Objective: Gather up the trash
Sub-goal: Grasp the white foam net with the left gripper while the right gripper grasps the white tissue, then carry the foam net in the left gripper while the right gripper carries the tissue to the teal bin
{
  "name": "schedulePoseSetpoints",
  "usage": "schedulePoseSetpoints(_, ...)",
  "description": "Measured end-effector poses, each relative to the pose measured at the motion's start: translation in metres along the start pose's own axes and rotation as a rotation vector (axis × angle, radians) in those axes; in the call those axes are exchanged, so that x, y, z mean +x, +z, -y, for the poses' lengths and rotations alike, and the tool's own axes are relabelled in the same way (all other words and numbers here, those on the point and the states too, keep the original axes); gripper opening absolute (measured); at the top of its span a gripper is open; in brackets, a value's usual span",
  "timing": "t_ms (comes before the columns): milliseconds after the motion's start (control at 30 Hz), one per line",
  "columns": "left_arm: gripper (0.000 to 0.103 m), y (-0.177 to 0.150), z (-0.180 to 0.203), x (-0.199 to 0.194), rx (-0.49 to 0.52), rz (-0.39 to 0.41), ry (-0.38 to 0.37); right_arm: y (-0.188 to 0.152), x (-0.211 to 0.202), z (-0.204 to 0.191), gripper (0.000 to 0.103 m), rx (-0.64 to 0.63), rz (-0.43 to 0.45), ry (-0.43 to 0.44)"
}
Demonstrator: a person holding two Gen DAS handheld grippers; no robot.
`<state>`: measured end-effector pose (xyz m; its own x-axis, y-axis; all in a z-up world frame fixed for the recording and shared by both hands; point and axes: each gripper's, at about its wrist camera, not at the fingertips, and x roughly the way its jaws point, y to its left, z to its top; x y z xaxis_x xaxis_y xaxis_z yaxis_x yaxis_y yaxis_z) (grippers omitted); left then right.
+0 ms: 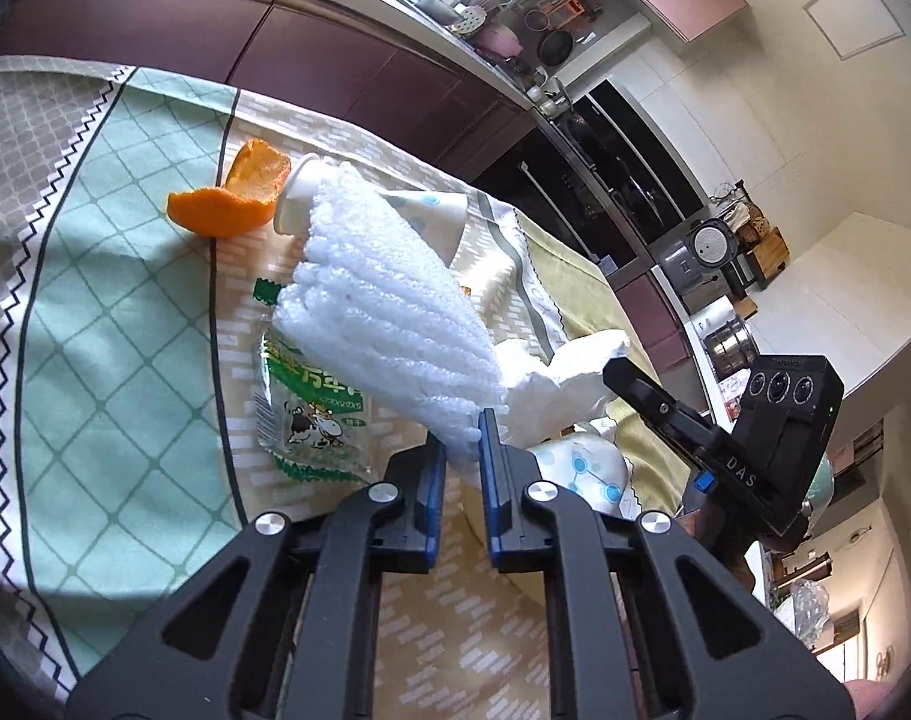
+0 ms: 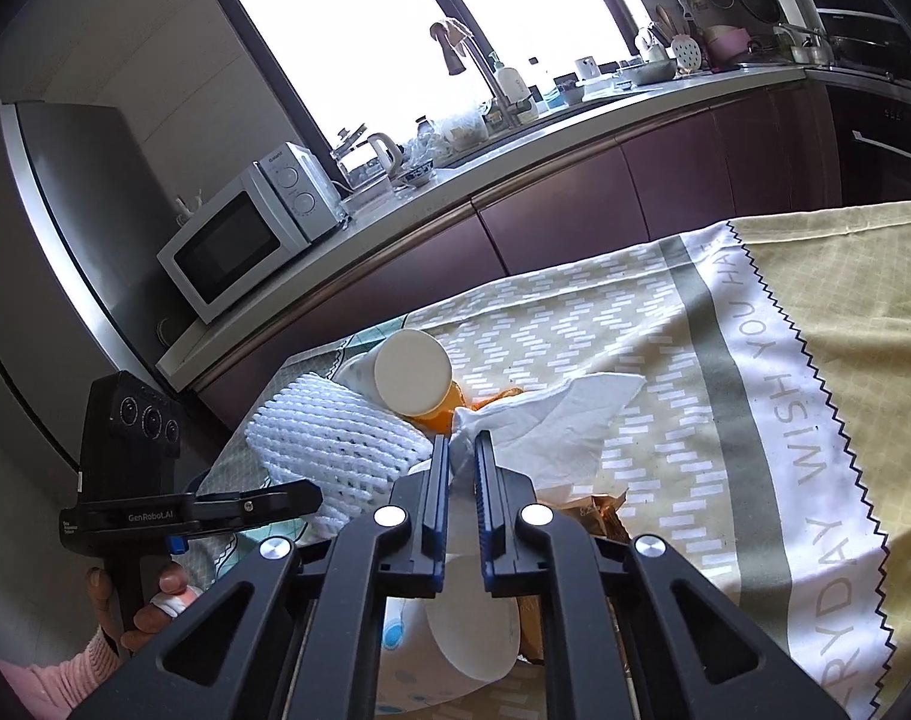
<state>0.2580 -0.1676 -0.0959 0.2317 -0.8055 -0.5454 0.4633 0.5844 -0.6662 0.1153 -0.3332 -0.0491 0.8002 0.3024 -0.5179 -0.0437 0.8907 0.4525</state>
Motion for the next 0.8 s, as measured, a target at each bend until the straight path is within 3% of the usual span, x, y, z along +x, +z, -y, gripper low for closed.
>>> schedulePoseSetpoints(400, 0.011, -0.016, 0.008, -0.085, 0.111, 0.089, 0.065, 0.020, -0.022, -0.034, 0.007, -0.075, 0.083, 0.034)
schedulePoseSetpoints(633, 0.011, -0.034, -0.009, -0.160, 0.126, 0.165, 0.128, 0.024, -0.023, -0.088, 0.007, -0.168, 0.101, 0.122)
schedulePoseSetpoints(800, 0.011, -0.049, -0.038, -0.216, 0.099, 0.217, 0.216, 0.020, -0.002, -0.138, 0.007, -0.236, 0.070, 0.217)
